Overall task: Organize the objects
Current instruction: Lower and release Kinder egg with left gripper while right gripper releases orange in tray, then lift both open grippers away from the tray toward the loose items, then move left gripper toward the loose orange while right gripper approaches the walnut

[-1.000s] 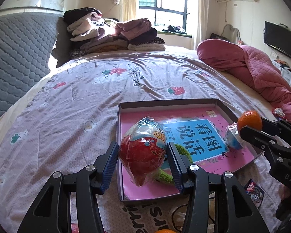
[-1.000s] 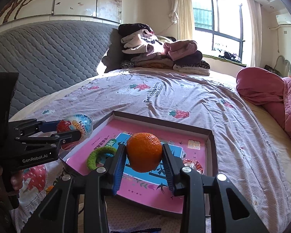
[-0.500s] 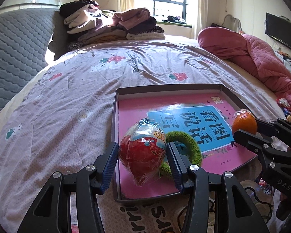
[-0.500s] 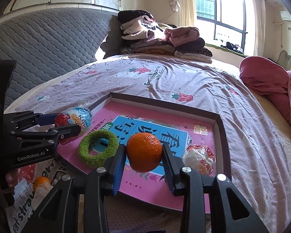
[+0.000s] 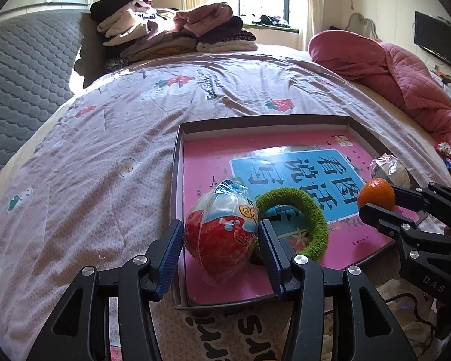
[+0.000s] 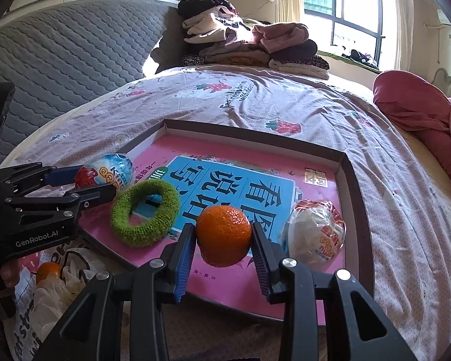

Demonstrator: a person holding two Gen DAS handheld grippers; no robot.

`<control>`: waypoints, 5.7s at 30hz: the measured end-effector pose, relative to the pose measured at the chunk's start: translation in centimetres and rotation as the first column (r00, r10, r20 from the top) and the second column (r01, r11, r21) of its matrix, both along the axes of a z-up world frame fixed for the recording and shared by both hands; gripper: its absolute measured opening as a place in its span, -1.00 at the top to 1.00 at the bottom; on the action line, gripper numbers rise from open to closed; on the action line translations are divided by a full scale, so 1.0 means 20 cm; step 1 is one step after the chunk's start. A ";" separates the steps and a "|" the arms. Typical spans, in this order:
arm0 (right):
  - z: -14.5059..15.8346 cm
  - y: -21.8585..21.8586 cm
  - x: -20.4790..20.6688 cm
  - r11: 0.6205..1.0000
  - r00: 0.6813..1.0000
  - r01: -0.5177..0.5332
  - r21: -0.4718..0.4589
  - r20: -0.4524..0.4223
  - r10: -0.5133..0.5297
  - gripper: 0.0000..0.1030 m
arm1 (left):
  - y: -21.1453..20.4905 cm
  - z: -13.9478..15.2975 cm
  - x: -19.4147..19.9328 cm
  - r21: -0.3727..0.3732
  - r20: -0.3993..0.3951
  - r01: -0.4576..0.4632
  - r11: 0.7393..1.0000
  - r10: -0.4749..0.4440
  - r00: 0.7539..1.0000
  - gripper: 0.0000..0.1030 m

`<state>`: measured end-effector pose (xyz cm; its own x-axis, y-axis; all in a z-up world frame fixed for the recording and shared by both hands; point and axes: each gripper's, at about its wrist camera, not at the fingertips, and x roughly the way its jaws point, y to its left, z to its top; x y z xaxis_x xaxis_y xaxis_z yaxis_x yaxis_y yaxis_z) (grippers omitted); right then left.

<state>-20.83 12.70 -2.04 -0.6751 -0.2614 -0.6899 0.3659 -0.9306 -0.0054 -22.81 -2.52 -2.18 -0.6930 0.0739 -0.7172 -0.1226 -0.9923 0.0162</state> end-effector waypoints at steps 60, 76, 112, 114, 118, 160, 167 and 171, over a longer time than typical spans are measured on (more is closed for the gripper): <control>0.15 0.03 0.06 0.998 1.000 0.022 -0.051 0.019 -0.021 0.22 | 0.05 0.17 0.14 0.017 0.007 0.050 0.999 -0.050 0.999 -0.14; 0.27 0.04 0.16 0.997 0.999 0.017 -0.071 -0.038 -0.019 0.21 | 0.06 0.27 0.23 0.029 -0.040 0.059 0.998 -0.058 0.998 -0.14; 0.55 0.06 0.57 0.990 0.987 -0.021 -0.137 -0.163 -0.002 0.07 | -0.02 0.41 0.59 0.075 -0.118 0.023 0.997 -0.015 0.993 -0.14; 0.55 0.06 0.61 0.989 0.987 -0.026 -0.147 -0.161 0.002 0.07 | -0.03 0.40 0.61 0.069 -0.120 0.017 0.997 -0.008 0.993 -0.14; 0.54 0.06 0.68 0.988 0.987 -0.033 -0.149 -0.160 0.008 0.07 | -0.04 0.40 0.65 0.074 -0.115 0.018 0.997 -0.010 0.993 -0.14; 0.33 0.04 1.06 0.993 0.999 -0.039 -0.115 -0.039 0.034 0.06 | -0.02 0.19 0.98 0.016 -0.019 0.042 0.999 -0.041 0.999 -0.35; 0.27 0.01 1.05 0.994 0.999 -0.049 -0.101 -0.006 0.048 0.06 | -0.02 0.16 0.96 0.017 0.009 0.040 0.999 -0.040 0.999 -0.35; 0.22 0.00 1.03 0.995 0.998 -0.048 -0.087 0.026 0.051 0.06 | -0.02 0.14 0.95 0.021 0.020 0.036 0.999 -0.037 0.999 -0.35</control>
<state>-0.13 12.70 2.26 -0.6401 -0.3535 -0.6821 0.4104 -0.9079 0.0854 -3.77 -2.90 0.54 -0.6750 0.1139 -0.7290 -0.1586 -0.9873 -0.0074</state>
